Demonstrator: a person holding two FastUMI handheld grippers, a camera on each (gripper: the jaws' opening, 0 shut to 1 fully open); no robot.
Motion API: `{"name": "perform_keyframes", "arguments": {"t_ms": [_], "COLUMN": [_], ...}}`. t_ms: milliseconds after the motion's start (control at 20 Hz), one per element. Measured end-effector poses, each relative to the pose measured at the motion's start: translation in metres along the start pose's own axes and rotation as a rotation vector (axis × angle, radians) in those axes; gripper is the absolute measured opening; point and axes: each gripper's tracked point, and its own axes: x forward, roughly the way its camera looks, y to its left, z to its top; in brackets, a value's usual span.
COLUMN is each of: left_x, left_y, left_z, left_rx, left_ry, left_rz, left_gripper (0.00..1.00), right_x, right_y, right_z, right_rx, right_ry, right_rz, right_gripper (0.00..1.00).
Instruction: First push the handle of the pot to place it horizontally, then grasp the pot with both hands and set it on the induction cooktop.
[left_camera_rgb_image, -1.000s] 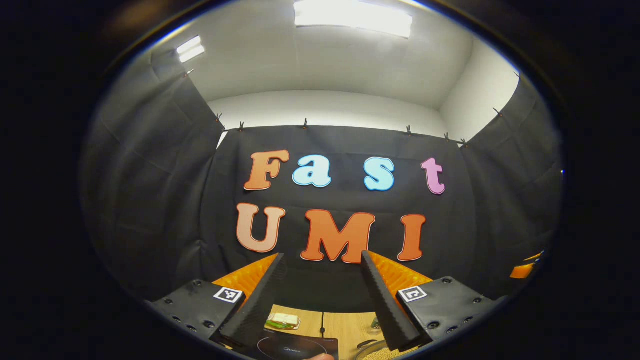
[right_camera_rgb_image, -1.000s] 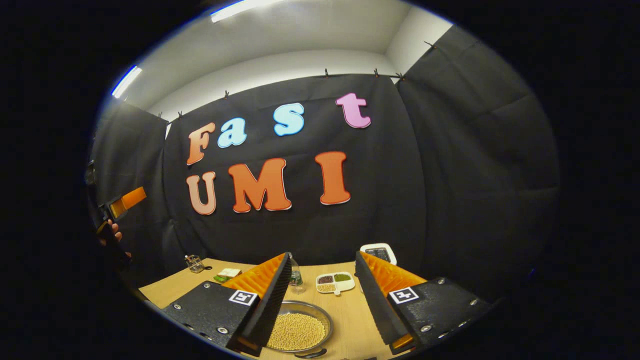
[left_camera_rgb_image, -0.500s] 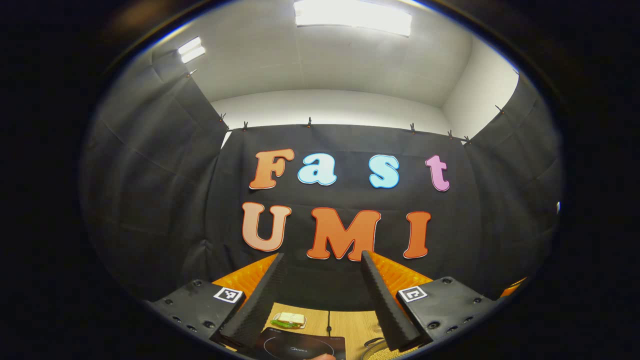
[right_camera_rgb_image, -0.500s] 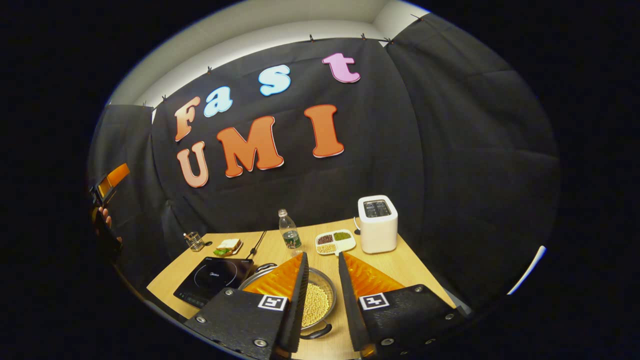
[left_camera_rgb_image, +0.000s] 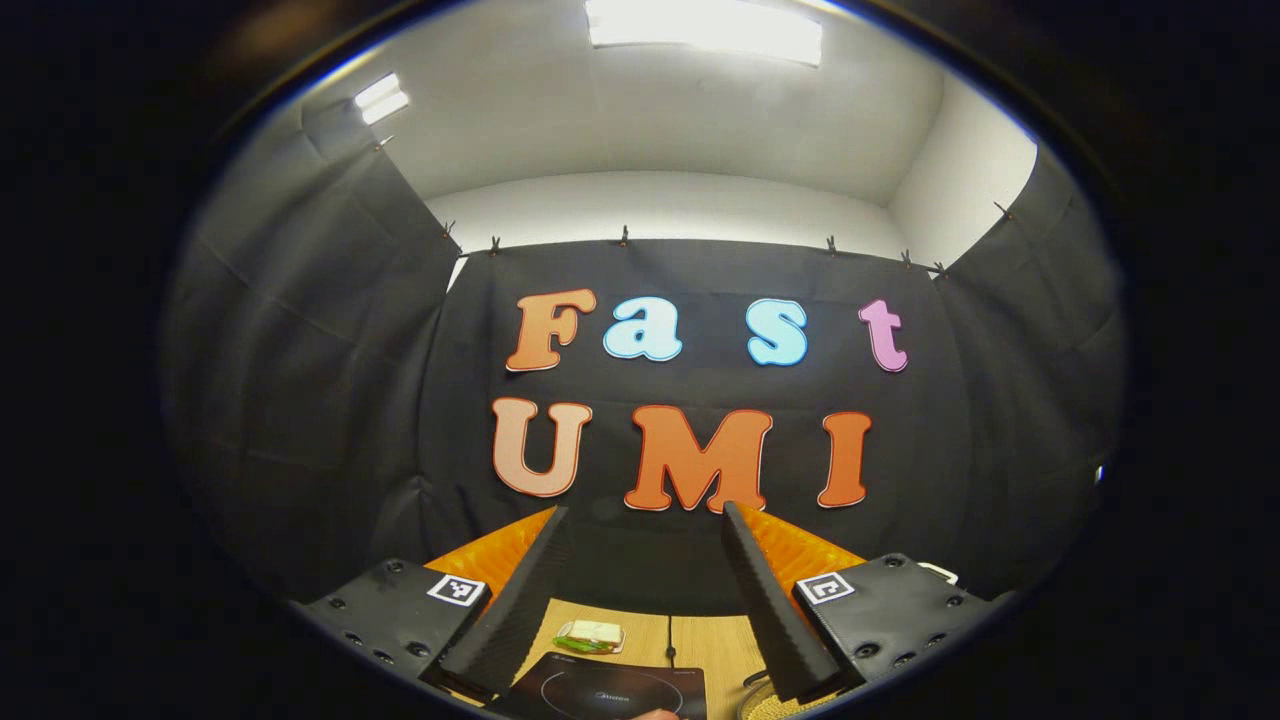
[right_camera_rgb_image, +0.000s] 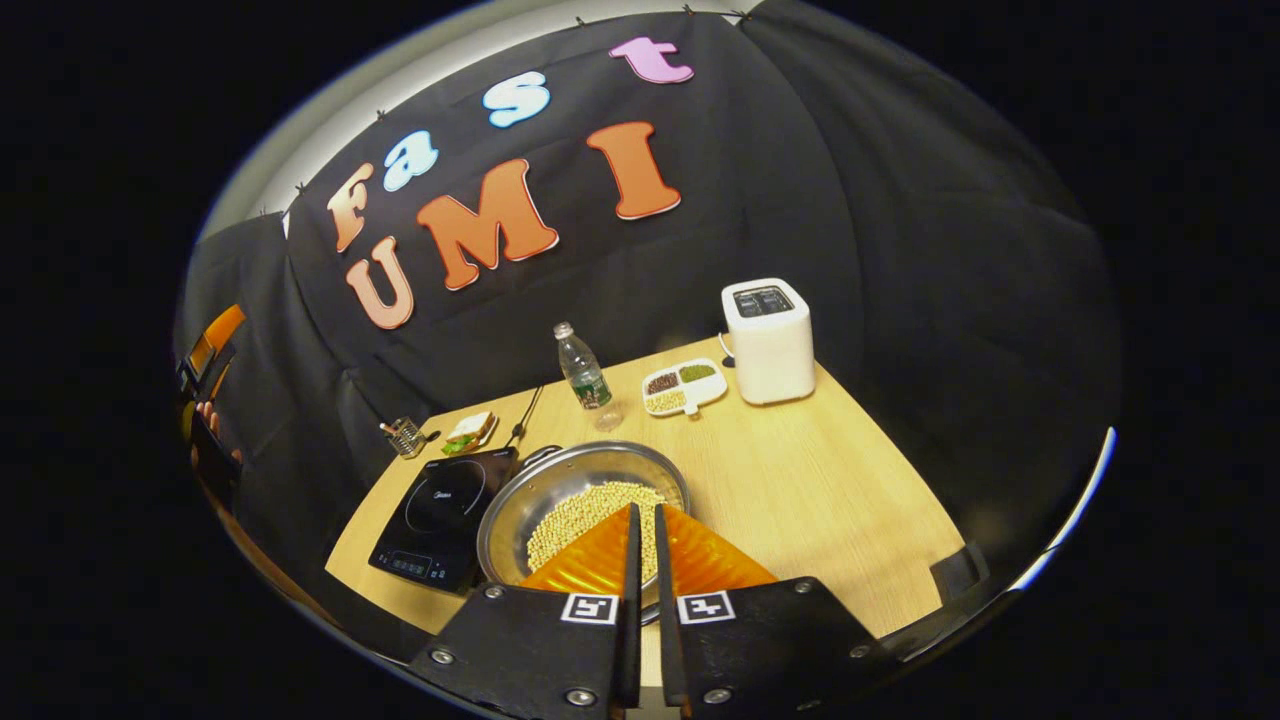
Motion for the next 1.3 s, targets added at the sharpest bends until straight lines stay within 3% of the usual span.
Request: {"name": "perform_keyframes", "arguments": {"t_ms": [200, 350, 500, 900, 1050, 1300], "left_x": [0.002, 0.004, 0.005, 0.011, 0.015, 0.018], "left_y": [0.007, 0.013, 0.015, 0.025, 0.031, 0.029], "left_z": [-0.006, -0.013, -0.017, -0.028, -0.033, -0.049], "left_rx": [0.001, 0.003, 0.009, 0.021, 0.021, 0.012], "left_ry": [0.017, 0.033, 0.049, 0.076, 0.089, 0.136], "left_rz": [0.009, 0.021, 0.019, 0.031, 0.043, 0.029], "left_gripper": [0.98, 0.98, 0.98, 0.98, 0.96, 0.97], "right_x": [0.006, 0.006, 0.015, 0.016, 0.009, 0.019], "right_y": [-0.002, 0.013, 0.017, 0.034, 0.056, 0.058], "right_z": [-0.031, -0.057, -0.080, -0.127, -0.139, -0.165], "right_rx": [0.035, 0.100, 0.188, 0.183, 0.226, 0.231], "right_ry": [0.091, 0.197, 0.314, 0.488, 0.564, 0.645], "right_rz": [-0.025, 0.038, 0.048, 0.071, 0.142, 0.129], "right_gripper": [0.00, 0.00, 0.00, 0.00, 0.00, 0.00]}}
